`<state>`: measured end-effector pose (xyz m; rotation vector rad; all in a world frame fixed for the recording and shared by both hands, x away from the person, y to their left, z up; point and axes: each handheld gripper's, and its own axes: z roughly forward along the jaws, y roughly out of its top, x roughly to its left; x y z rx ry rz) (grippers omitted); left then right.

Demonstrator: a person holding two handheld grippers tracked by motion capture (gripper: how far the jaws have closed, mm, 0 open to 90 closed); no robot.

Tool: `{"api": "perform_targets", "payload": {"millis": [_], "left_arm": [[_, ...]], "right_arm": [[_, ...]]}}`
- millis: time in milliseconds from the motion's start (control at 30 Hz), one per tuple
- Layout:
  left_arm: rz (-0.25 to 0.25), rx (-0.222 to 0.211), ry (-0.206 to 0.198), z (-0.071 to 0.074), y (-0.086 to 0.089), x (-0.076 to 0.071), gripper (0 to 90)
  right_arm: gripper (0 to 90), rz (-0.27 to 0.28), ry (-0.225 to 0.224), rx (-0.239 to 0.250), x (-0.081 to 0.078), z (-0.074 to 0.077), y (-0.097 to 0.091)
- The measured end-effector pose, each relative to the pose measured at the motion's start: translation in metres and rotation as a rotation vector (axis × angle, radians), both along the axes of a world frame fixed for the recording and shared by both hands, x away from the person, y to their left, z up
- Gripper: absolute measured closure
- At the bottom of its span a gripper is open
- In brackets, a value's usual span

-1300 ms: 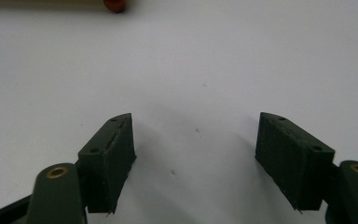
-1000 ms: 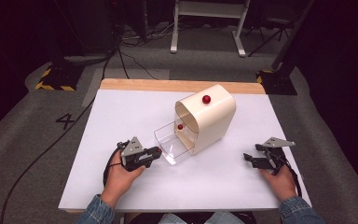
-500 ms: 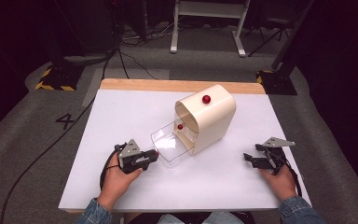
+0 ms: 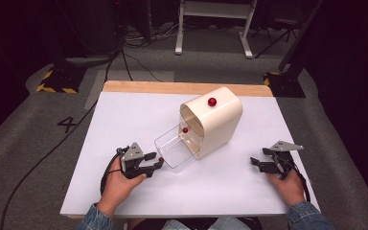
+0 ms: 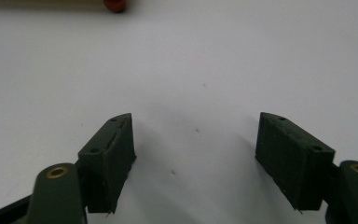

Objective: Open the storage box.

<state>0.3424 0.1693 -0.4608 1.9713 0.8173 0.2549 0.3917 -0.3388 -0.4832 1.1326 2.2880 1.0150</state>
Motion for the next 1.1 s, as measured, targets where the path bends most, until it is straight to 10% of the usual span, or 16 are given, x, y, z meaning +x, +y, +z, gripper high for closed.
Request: {"api": "perform_targets", "payload": {"millis": [1100], "left_arm": [[-0.037, -0.069, -0.111, 0.069, -0.019, 0.019, 46.6]], "right_arm": [[28.3, -0.001, 0.001, 0.0, 0.0, 0.0, 0.0]]}}
